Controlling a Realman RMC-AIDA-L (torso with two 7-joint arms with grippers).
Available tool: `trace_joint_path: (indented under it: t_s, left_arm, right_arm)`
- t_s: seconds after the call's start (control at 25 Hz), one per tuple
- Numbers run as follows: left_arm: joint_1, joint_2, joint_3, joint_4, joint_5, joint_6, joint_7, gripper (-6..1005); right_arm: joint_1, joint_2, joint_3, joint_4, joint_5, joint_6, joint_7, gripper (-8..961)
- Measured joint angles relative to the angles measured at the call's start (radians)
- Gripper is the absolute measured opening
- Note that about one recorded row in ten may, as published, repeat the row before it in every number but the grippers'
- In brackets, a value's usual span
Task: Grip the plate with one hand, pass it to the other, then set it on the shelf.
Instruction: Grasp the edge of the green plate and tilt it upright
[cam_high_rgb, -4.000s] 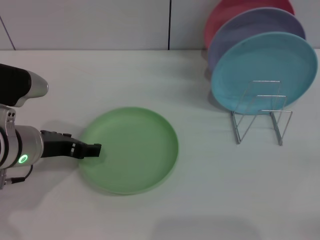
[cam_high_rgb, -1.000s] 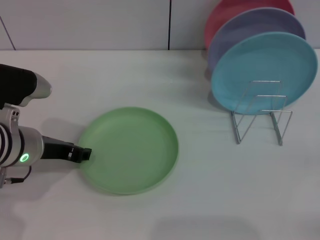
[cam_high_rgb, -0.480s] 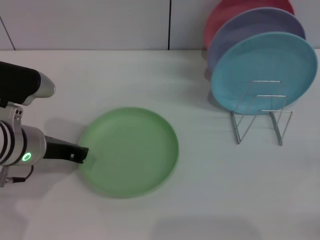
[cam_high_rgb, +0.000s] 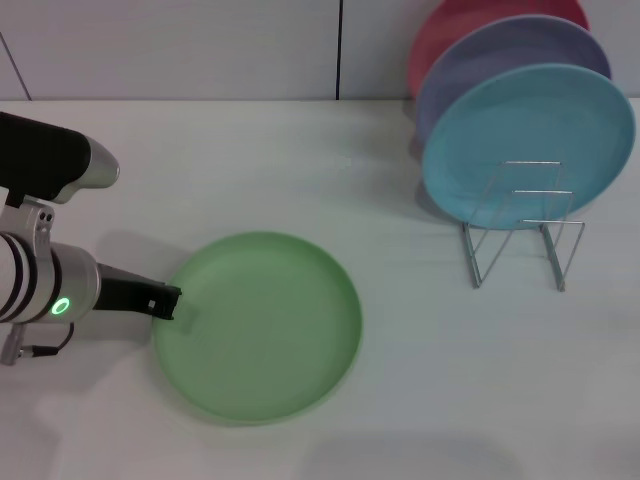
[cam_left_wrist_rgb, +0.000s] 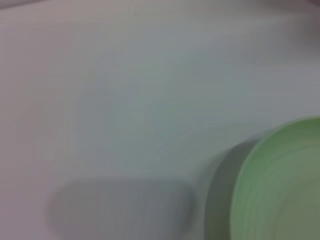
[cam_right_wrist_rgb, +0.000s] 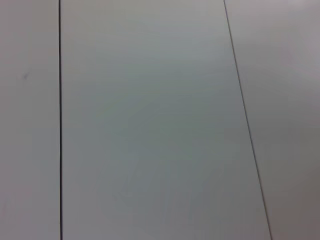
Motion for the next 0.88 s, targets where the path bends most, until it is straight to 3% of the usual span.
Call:
trace_joint_path:
  t_s: [0.4, 0.68, 0.8, 0.88]
  left_arm:
    - [-0.002, 0.002, -0.004, -0.063, -0.011, 0.002, 0.01, 46]
    - [-0.012, 0.003, -0.017, -0.119, -0.019, 0.003, 0.03, 37]
    - [-0.014, 0.003, -0.019, -0.141, -0.025, 0.003, 0.033, 37]
    - [-0.017, 0.004, -0.027, -0.168, -0.027, 0.002, 0.036, 36]
  right_arm:
    - [0.0, -0.002, -0.005, -0.005, 0.0, -0.02, 0.056, 796]
    - [0.009, -0.009, -0.081, -0.015, -0.032, -0.212, 0.1, 797]
    - [0.049, -0.019, -0.103, -0.053, -0.1, -0.29, 0.155, 796]
    - [0.125, -0.027, -0.118, -0.129, -0.141, -0.31, 0.253, 796]
